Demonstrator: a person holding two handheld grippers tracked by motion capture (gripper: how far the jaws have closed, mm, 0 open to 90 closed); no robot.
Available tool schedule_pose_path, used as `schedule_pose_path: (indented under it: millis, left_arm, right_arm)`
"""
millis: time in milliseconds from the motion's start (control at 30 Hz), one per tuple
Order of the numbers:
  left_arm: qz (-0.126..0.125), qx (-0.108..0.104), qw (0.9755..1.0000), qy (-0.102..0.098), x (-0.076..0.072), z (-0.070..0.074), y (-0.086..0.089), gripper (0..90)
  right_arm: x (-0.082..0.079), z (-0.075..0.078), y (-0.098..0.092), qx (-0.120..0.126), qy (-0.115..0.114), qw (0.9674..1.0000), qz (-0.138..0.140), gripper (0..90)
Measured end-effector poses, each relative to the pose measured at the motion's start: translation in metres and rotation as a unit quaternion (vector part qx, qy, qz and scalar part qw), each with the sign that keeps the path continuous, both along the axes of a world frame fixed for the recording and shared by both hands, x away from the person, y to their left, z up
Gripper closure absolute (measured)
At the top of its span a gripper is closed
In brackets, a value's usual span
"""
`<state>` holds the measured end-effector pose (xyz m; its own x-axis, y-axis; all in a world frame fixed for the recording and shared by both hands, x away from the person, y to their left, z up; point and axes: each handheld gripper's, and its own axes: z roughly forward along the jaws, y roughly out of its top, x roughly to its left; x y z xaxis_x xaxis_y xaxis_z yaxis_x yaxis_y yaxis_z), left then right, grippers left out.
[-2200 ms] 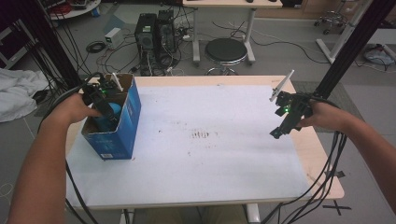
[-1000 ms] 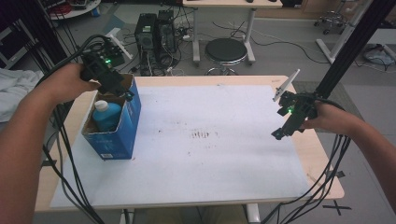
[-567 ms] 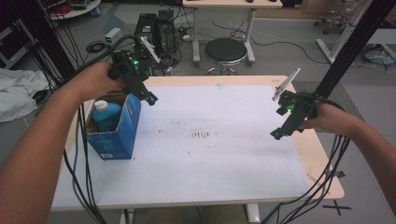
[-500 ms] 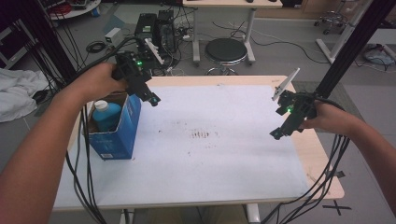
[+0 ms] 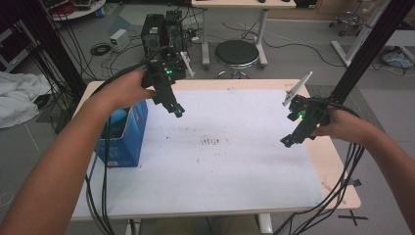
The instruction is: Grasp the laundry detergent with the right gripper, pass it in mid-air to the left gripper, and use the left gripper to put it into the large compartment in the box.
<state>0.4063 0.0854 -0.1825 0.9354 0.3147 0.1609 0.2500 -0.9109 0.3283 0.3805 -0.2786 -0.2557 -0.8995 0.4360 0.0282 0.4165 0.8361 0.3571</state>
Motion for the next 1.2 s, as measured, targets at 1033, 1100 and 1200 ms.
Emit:
schedule_pose_path:
  millis: [1033,1100,1200]
  left_arm:
    - [-0.055,-0.002,0.9982,0.025,0.012,-0.029,-0.038,1.7]
    - [-0.056,0.000,0.9981,0.025,0.013,-0.031,-0.039,1.7]
    - [-0.058,0.002,0.9980,0.024,0.014,-0.032,-0.039,1.7]
  right_arm:
    - [0.004,0.002,0.012,0.001,-0.004,1.0000,-0.006,1.0]
    - [0.005,0.002,0.013,0.002,-0.004,1.0000,-0.005,1.1]
    - [0.006,0.001,0.014,0.001,-0.003,1.0000,-0.004,1.1]
